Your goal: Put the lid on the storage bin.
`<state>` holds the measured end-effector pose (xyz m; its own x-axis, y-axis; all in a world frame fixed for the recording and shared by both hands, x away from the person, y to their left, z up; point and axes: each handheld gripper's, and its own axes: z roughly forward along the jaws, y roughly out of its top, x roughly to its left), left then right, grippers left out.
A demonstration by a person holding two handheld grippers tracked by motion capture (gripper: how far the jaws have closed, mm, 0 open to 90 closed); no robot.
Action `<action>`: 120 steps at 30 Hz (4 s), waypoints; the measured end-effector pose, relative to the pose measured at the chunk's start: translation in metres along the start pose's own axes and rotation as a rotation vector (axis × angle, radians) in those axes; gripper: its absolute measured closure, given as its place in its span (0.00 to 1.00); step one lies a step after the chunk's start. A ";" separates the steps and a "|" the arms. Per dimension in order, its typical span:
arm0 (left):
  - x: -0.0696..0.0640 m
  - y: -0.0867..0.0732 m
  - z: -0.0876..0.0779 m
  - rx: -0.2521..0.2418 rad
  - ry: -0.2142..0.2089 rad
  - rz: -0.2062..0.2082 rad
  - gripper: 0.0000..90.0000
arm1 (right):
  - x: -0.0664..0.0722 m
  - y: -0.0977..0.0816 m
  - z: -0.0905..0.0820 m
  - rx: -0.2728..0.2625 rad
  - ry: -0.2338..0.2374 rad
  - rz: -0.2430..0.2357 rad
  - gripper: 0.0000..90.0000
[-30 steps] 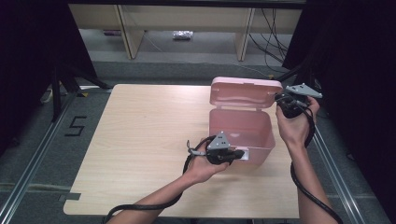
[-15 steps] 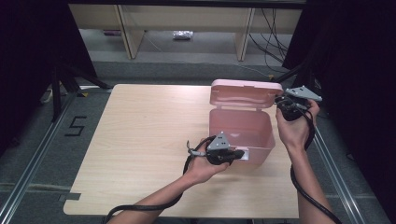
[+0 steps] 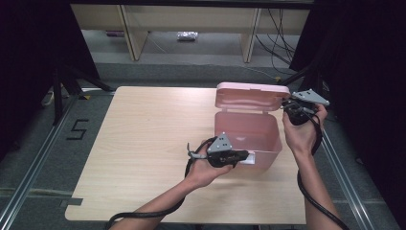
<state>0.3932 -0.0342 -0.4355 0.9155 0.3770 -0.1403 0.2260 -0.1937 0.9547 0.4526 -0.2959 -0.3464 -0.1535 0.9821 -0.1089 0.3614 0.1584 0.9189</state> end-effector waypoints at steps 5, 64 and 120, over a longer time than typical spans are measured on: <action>0.015 0.018 -0.020 -0.060 0.052 -0.009 0.99 | 0.000 -0.002 -0.001 0.001 0.006 -0.015 0.99; 0.066 0.037 -0.053 -0.100 0.199 -0.065 1.00 | 0.011 -0.040 -0.027 -0.002 -0.004 -0.018 0.98; 0.055 -0.001 -0.058 -0.016 0.167 -0.077 1.00 | -0.006 -0.100 -0.071 0.091 0.102 0.113 0.99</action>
<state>0.4238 0.0394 -0.4294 0.8276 0.5353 -0.1686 0.2867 -0.1450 0.9470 0.3520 -0.3254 -0.4109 -0.1986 0.9794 0.0362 0.4625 0.0611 0.8845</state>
